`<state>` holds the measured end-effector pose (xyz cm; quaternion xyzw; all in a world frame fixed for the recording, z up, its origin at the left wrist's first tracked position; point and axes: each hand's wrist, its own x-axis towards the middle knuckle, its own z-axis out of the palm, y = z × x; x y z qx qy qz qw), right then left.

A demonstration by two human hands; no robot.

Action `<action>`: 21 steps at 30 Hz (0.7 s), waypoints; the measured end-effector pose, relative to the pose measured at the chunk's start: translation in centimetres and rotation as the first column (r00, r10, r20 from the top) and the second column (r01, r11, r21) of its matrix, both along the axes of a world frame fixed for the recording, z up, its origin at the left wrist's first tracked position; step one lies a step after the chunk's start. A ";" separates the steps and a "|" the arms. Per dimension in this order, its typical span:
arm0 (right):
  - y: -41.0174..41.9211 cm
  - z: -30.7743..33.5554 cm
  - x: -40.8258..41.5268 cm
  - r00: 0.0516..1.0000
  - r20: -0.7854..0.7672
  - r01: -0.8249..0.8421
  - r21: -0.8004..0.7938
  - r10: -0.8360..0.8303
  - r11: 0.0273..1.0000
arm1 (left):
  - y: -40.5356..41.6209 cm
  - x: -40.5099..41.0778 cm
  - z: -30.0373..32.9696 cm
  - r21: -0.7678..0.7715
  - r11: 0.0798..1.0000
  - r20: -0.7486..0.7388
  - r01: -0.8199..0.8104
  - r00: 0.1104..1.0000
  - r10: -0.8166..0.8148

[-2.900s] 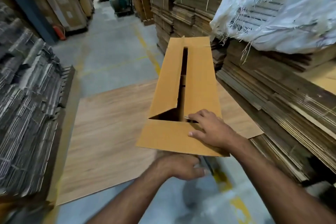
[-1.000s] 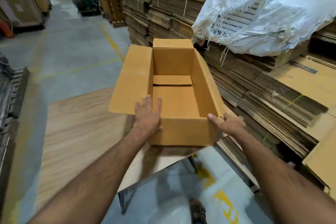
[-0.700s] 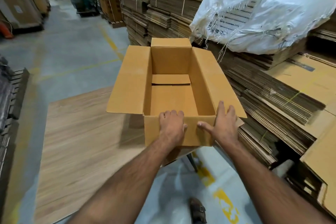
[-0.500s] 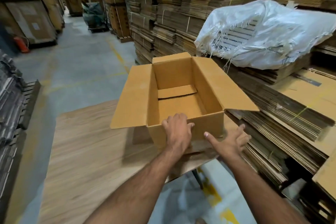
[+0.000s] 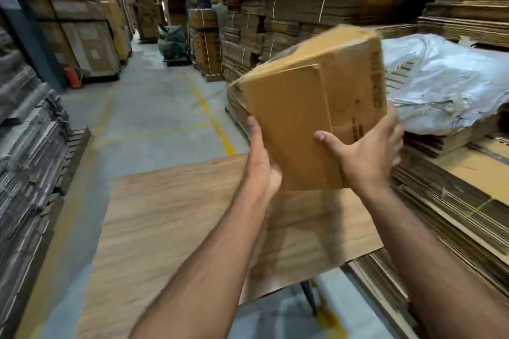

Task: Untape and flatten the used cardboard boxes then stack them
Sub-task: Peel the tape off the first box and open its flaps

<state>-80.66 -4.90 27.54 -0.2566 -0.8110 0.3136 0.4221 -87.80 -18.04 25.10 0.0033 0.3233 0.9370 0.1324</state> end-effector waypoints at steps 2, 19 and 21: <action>-0.7 0.7 0.1 0.999 -0.018 0.048 0.274 -0.044 0.961 | 0.3 0.2 -1.4 0.091 0.995 0.075 -0.030 0.997 0.023; -2.0 -8.6 -2.8 0.712 0.699 -0.554 0.501 0.066 0.665 | 0.1 5.5 -16.9 0.057 0.940 0.677 0.337 0.679 -0.284; -1.9 -8.7 -3.2 0.733 0.677 -0.537 0.520 0.063 0.664 | 0.0 4.9 -16.9 0.031 0.936 0.682 0.349 0.678 -0.275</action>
